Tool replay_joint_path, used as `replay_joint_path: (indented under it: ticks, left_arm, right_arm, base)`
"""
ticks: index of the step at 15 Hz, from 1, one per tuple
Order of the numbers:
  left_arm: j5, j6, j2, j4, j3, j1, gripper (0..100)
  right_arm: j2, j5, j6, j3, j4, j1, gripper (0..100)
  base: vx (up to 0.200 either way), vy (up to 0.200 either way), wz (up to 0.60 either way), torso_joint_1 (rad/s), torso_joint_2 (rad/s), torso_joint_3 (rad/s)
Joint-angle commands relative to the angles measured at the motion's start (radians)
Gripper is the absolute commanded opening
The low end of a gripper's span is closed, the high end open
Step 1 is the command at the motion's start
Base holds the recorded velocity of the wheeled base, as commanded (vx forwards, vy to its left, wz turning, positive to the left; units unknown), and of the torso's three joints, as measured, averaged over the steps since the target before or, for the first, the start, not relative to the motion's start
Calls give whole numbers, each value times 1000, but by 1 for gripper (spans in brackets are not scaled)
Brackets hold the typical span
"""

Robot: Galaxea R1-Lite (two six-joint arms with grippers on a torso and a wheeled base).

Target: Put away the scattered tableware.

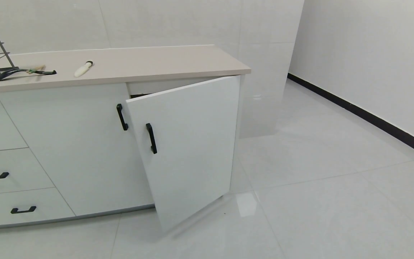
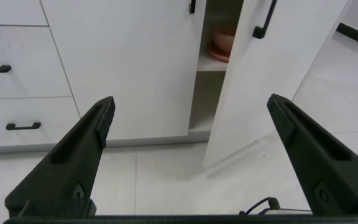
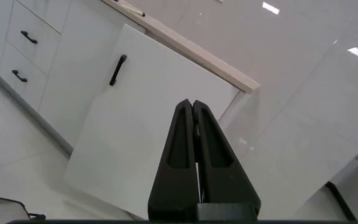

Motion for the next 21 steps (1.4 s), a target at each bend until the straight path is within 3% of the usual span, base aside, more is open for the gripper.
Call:
replay_joint_path:
  ticks: [1,4,5,7,8,10,13,18,21]
  left_arm:
    - [1,-1,0,0,0,0,100]
    - [1,-1,0,0,0,0,100]
    - [1,-2,0,0,0,0,100]
    - [1,-2,0,0,0,0,100]
    - [1,-2,0,0,0,0,100]
    - [1,-2,0,0,0,0,100]
    - [1,-2,0,0,0,0,100]
    - [1,-1,0,1,0,0,100]
    - [1,-1,0,1,0,0,100]
  right_arm:
    - [-522,-5,4,-9,357,-102,0]
    - [-626,-6,2,26,522,-147,0]
    - [-645,-77,2,26,700,-148,0]
    - [-646,-399,147,20,895,-148,0]
    - [-645,-537,265,17,904,-148,0]
    - [-645,-627,320,21,917,-147,0]
    - [-645,-618,355,23,920,-145,0]
    - [-645,-618,351,23,920,-145,0]
    - [-645,-618,355,23,920,-145,0]
  base:
    - [0,0,0,0,0,0]
    - [0,0,0,0,0,0]
    - [0,0,0,0,0,0]
    - [0,0,0,0,0,0]
    - [0,0,0,0,0,0]
    - [0,0,0,0,0,0]
    - [0,0,0,0,0,0]
    - [200,0,0,6,-1,4]
    - [200,200,200,2,2,-1]
